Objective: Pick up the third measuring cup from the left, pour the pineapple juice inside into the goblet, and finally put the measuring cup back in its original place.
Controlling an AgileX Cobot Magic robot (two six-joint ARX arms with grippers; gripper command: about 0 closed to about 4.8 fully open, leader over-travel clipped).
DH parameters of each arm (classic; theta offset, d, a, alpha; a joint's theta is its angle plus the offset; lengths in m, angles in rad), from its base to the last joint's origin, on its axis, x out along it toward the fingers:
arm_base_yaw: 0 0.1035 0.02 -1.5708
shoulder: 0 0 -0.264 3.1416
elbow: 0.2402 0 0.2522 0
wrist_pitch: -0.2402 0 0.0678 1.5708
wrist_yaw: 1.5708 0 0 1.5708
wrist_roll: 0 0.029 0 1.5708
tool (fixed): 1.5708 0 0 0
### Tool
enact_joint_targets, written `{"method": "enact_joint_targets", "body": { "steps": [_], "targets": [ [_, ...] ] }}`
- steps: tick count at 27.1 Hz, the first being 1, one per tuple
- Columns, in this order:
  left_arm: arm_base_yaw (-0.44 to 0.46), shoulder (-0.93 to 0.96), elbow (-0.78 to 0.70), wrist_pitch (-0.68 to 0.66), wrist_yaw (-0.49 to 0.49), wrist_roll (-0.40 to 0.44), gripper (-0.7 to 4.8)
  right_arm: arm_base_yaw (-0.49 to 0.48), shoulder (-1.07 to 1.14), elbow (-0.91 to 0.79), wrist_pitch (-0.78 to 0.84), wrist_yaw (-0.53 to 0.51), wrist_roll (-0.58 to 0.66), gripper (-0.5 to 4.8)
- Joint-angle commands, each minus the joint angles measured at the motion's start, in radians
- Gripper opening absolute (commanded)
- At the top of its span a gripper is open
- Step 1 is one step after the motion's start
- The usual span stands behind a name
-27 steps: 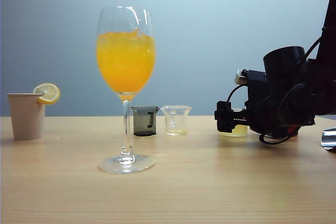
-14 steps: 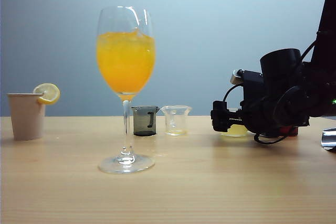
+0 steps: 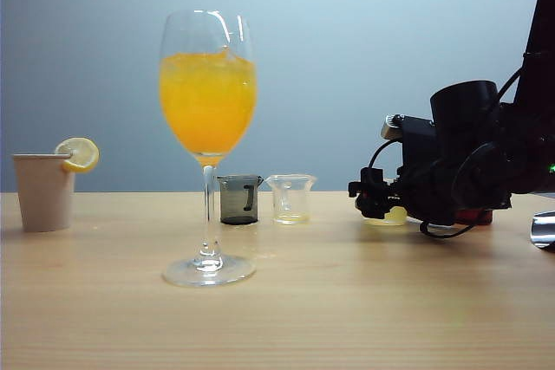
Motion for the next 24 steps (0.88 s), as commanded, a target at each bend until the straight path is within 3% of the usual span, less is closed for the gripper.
{"method": "enact_joint_targets", "body": {
  "steps": [1, 24],
  "targets": [
    [0.002, -0.003, 0.007, 0.013, 0.007, 0.000, -0.05, 0.001, -0.010, 0.001, -0.004, -0.031, 0.007, 1.98],
    [0.002, -0.003, 0.007, 0.014, 0.007, 0.000, -0.05, 0.001, -0.222, 0.000, -0.119, -0.072, 0.003, 1.97]
  ]
}}
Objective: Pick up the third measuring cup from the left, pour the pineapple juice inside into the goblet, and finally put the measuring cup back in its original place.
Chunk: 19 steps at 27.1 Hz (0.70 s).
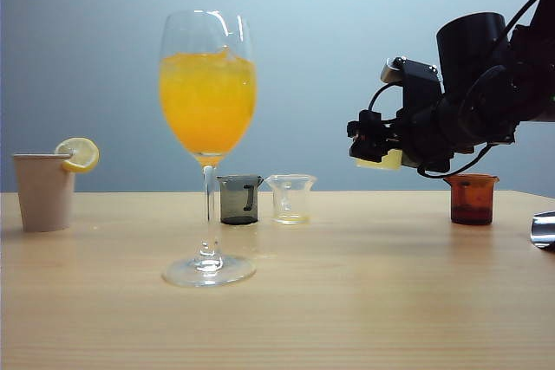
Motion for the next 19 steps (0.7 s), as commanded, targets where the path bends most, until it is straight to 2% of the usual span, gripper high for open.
{"method": "enact_joint_targets", "body": {
  "steps": [1, 6, 9, 12, 19],
  "targets": [
    [0.002, -0.003, 0.007, 0.014, 0.007, 0.000, -0.05, 0.001, -0.017, 0.003, 0.024, -0.026, 0.001, 1.97],
    [0.002, -0.003, 0.007, 0.014, 0.007, 0.001, -0.05, 0.002, -0.053, 0.003, 0.013, -0.052, 0.001, 1.96],
    [0.002, -0.003, 0.007, 0.014, 0.007, 0.001, -0.05, 0.002, -0.089, 0.003, -0.002, -0.053, 0.001, 1.54],
    [0.002, -0.003, 0.007, 0.014, 0.007, 0.001, -0.05, 0.002, -0.140, 0.003, -0.043, -0.059, 0.001, 1.46],
    [0.002, -0.003, 0.007, 0.014, 0.007, 0.001, -0.05, 0.002, -0.246, 0.003, -0.119, -0.172, 0.002, 1.47]
  ]
}}
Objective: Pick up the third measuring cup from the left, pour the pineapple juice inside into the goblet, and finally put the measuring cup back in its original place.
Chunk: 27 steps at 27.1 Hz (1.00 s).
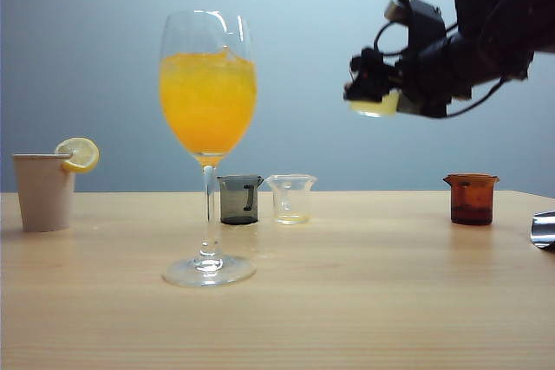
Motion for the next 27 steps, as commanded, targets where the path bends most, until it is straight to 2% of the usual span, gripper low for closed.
{"method": "enact_joint_targets", "body": {
  "steps": [1, 10, 14, 17, 22, 27],
  "targets": [
    [0.002, -0.003, 0.007, 0.014, 0.007, 0.001, -0.05, 0.006, -0.062, 0.006, -0.015, -0.079, 0.001, 1.47],
    [0.002, -0.005, 0.007, 0.011, 0.026, 0.000, -0.05, 0.015, -0.282, 0.006, -0.267, -0.099, 0.000, 1.46],
    [0.002, -0.005, 0.011, -0.035, 0.045, 0.009, -0.05, 0.061, -0.335, 0.007, -0.293, -0.084, -0.052, 1.46],
    [0.002, -0.005, 0.033, -0.089, 0.040, 0.031, -0.05, 0.134, -0.336, 0.013, -0.318, -0.020, -0.084, 1.46],
    [0.002, -0.005, 0.044, -0.102, 0.041, 0.031, -0.05, 0.235, -0.336, 0.013, -0.319, 0.112, -0.132, 1.38],
    [0.002, -0.005, 0.044, -0.101, 0.042, 0.031, -0.05, 0.335, -0.336, 0.013, -0.322, 0.204, -0.257, 1.33]
  ]
}}
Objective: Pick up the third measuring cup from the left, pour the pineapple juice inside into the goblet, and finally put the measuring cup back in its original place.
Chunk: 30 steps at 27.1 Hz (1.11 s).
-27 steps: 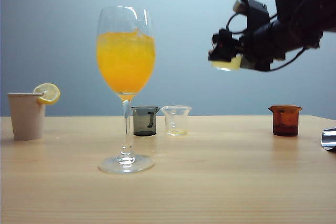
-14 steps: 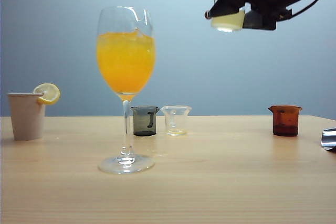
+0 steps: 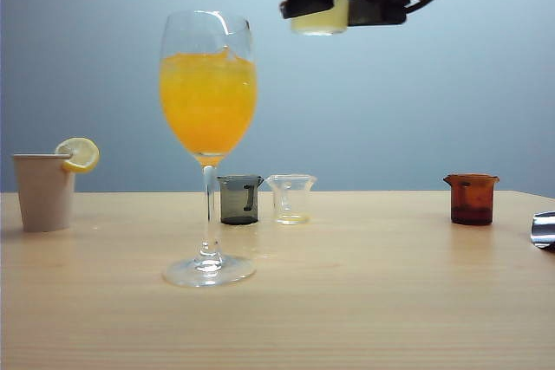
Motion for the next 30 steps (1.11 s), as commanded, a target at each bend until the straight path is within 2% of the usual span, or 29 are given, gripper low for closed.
{"method": "enact_joint_targets", "body": {
  "steps": [1, 15, 18, 26, 30],
  "targets": [
    [0.002, -0.002, 0.005, 0.004, 0.006, 0.004, -0.05, 0.046, -0.006, 0.008, 0.028, 0.032, -0.065, 1.33],
    [0.002, -0.002, 0.005, 0.002, 0.013, 0.004, -0.05, 0.140, -0.007, 0.009, 0.016, 0.079, -0.141, 1.33],
    [0.002, -0.002, 0.005, 0.002, 0.013, 0.004, -0.05, 0.150, -0.007, 0.009, 0.010, 0.077, -0.143, 1.13],
    [0.002, -0.002, 0.004, -0.002, 0.013, 0.004, -0.05, 0.153, -0.007, 0.009, 0.005, 0.077, -0.250, 1.13],
    [0.002, -0.002, 0.004, -0.002, 0.013, 0.004, -0.05, 0.153, -0.007, 0.009, 0.006, 0.077, -0.251, 1.13]
  ]
}}
